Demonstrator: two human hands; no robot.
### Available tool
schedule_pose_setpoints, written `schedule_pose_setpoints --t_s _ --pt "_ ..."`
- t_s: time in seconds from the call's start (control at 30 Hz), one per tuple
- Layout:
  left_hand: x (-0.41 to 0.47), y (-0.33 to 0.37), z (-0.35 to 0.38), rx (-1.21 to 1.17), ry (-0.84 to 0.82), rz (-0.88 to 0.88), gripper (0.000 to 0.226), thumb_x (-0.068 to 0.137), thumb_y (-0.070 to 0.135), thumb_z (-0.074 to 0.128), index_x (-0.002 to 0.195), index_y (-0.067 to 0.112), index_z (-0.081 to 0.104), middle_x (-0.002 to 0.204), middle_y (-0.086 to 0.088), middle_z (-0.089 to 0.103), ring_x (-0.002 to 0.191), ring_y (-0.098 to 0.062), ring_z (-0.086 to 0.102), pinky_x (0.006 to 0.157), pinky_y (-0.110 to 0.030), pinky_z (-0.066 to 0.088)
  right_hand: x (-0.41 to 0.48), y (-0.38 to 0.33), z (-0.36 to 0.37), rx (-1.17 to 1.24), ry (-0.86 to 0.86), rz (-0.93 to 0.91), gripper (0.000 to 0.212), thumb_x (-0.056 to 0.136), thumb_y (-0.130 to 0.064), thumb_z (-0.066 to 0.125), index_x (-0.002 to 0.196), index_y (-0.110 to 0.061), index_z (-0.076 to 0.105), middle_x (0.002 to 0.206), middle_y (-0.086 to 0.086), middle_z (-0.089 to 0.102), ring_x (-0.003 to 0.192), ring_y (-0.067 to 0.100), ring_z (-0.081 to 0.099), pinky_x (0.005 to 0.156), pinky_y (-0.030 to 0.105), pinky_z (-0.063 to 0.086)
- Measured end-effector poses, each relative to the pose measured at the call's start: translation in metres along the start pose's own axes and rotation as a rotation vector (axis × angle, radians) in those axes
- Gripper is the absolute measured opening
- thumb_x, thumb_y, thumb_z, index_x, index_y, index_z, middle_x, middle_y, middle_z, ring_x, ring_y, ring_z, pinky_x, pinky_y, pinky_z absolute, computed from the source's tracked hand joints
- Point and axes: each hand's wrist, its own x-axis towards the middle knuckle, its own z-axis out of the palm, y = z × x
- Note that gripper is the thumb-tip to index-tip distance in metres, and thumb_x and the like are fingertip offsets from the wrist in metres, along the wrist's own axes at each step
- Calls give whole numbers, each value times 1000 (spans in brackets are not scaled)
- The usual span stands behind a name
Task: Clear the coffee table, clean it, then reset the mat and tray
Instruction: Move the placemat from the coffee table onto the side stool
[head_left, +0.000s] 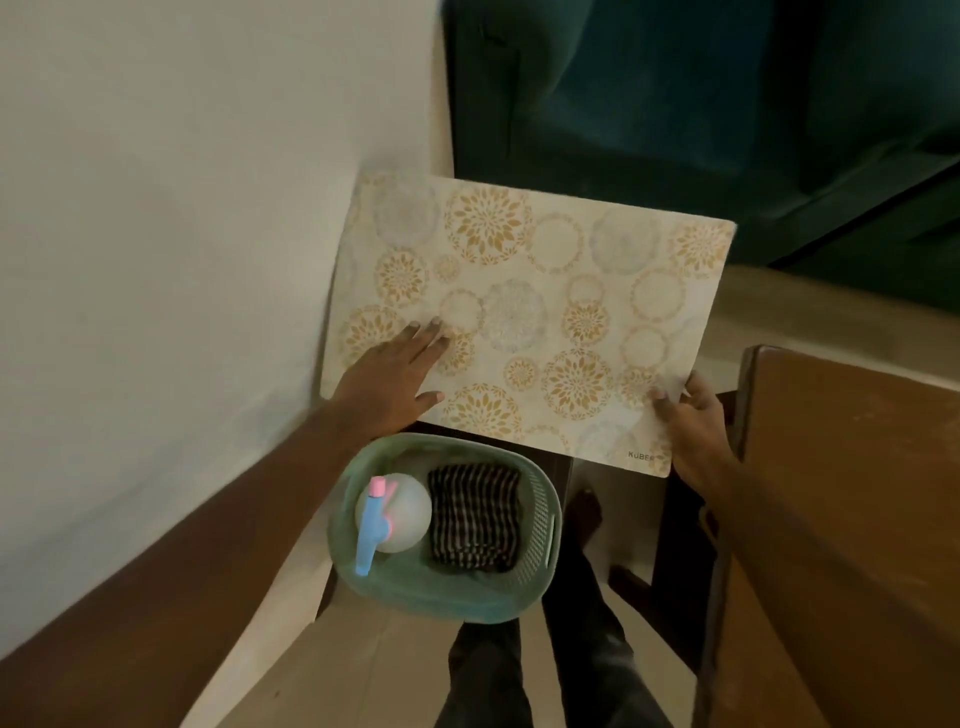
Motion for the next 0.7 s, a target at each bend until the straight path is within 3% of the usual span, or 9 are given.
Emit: schedule_pose_setpoints --t_s 0.13,0.3,0.5,0.7 --pt "20 -27 36 103 22 106 81 96 57 40 155 24 -4 161 6 -17 150 -19 -6 119 -42 17 30 32 1 26 -32 13 37 97 -4 57 133 -10 55 118 2 69 96 15 72 75 36 62" --pt "37 -44 70 134 1 194 84 92 65 37 154 27 -4 161 3 -14 151 -22 -2 118 -45 17 48 65 -1 13 -90 44 40 96 -1 57 135 -9 53 121 3 68 103 17 71 72 30 60" --pt "34 -52 85 79 -13 216 82 87 73 21 155 30 2 163 1 -5 151 -22 4 114 -46 32 48 73 1 -15 -92 58 36 97 -2 55 133 -11 54 117 -1 69 99 14 72 68 27 59" --pt "27 -52 88 52 8 228 79 89 70 24 156 30 10 164 0 2 150 -23 10 105 -45 40 42 69 2 -45 -74 74 32 98 -3 55 129 -9 55 114 -2 69 93 10 73 67 26 60"
